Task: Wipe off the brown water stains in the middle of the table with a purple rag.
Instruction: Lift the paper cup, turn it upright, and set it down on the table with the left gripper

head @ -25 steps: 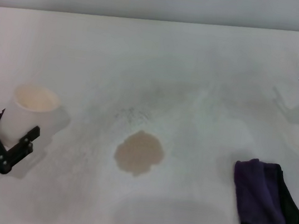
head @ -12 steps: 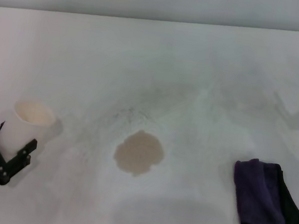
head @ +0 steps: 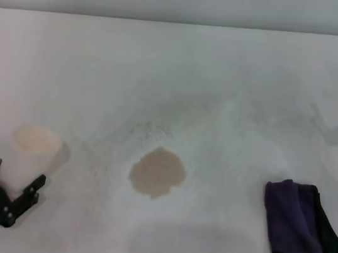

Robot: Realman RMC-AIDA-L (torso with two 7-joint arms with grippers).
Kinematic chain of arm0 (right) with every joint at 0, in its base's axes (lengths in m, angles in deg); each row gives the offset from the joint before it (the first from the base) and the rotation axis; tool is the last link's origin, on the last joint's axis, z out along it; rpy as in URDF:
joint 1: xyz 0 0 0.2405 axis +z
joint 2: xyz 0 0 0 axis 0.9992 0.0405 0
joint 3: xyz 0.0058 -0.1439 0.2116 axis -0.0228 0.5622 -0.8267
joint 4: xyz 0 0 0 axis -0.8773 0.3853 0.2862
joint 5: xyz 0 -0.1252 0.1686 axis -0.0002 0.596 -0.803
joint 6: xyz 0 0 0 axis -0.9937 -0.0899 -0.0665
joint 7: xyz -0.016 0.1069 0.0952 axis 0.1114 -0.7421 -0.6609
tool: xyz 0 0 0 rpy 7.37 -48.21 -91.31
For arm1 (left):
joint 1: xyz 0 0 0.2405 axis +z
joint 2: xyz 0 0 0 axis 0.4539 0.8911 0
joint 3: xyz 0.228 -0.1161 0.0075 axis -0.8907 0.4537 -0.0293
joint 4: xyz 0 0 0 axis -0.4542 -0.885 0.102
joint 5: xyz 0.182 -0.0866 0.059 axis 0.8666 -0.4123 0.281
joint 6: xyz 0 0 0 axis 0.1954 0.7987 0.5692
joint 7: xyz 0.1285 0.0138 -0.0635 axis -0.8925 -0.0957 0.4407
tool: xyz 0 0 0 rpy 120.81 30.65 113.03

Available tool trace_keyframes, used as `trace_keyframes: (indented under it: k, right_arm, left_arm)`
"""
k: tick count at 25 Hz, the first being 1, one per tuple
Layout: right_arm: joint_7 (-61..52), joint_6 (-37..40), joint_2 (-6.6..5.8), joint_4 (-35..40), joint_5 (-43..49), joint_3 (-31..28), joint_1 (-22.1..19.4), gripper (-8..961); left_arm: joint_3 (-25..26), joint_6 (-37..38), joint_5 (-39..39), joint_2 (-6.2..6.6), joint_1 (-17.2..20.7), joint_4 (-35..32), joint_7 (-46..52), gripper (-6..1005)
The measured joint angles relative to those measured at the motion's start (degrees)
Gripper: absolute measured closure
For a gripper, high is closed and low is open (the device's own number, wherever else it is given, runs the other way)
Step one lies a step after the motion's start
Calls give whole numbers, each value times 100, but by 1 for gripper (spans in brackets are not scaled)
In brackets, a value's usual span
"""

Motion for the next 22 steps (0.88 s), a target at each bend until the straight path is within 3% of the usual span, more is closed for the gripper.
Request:
trace_keyframes:
  k: [22]
  right_arm:
    - [-2,14,0,4,29,21,-1,114]
  left_arm:
    - [31,316,-350,-20,308,389,-668,268]
